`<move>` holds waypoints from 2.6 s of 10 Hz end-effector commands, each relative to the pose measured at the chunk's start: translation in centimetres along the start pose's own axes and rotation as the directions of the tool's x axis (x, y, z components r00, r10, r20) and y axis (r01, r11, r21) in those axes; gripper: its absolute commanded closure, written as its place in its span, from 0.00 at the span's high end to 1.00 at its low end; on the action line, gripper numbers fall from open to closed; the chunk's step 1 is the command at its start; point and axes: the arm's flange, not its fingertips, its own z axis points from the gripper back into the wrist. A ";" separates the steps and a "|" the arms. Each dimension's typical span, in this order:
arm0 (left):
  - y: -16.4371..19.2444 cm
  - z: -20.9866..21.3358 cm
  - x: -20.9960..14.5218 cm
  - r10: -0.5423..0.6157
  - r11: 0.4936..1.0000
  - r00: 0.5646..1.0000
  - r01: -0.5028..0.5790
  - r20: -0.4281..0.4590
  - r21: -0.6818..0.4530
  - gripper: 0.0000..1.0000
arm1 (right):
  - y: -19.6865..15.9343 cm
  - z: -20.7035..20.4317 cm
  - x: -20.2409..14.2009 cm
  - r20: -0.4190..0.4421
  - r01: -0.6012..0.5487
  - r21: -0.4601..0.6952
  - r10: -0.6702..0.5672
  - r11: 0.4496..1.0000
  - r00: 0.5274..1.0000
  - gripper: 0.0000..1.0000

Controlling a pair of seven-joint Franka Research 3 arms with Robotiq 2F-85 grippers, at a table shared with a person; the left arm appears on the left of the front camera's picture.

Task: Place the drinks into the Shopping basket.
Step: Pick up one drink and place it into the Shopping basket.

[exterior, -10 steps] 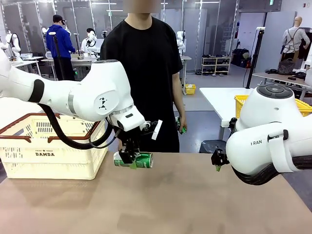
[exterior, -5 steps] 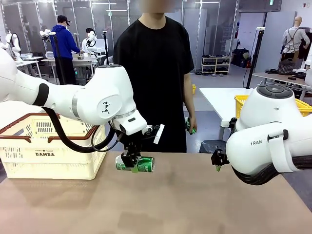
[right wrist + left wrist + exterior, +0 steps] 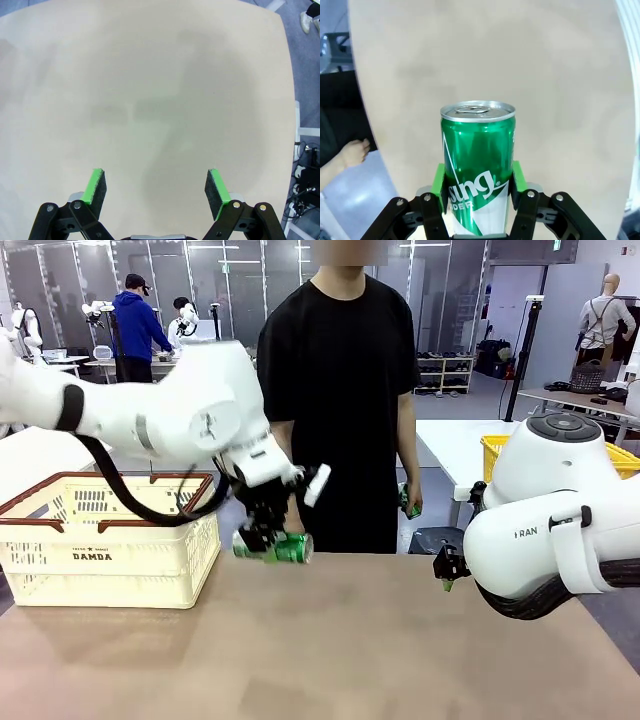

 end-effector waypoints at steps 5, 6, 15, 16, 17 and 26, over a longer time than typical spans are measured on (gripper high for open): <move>5.7 9.8 -12.8 0.232 0.971 0.968 -0.225 -0.093 0.081 0.58 | 0.0 -0.1 0.0 0.002 0.001 0.001 -0.001 1.000 1.000 1.00; 5.9 10.4 -15.5 0.245 0.968 0.960 -0.236 -0.131 0.081 0.58 | 0.0 -0.1 0.0 0.002 0.001 0.001 -0.001 1.000 1.000 1.00; 5.6 10.1 -26.8 0.307 0.951 0.935 -0.292 -0.176 0.104 0.58 | 0.0 -0.1 0.0 0.002 0.001 0.001 -0.001 1.000 1.000 1.00; 5.6 10.1 -26.8 0.307 0.951 0.935 -0.292 -0.176 0.104 0.58 | 0.0 -0.1 0.0 0.002 0.001 0.001 -0.001 1.000 1.000 1.00; 5.6 10.1 -26.8 0.307 0.951 0.935 -0.292 -0.176 0.104 0.58 | 0.0 -0.1 0.0 0.002 0.001 0.001 -0.001 1.000 1.000 1.00; 8.4 0.6 -32.6 0.237 0.971 0.961 -0.237 -0.144 0.020 0.58 | 0.0 -0.1 0.0 0.002 0.001 0.001 -0.001 1.000 1.000 1.00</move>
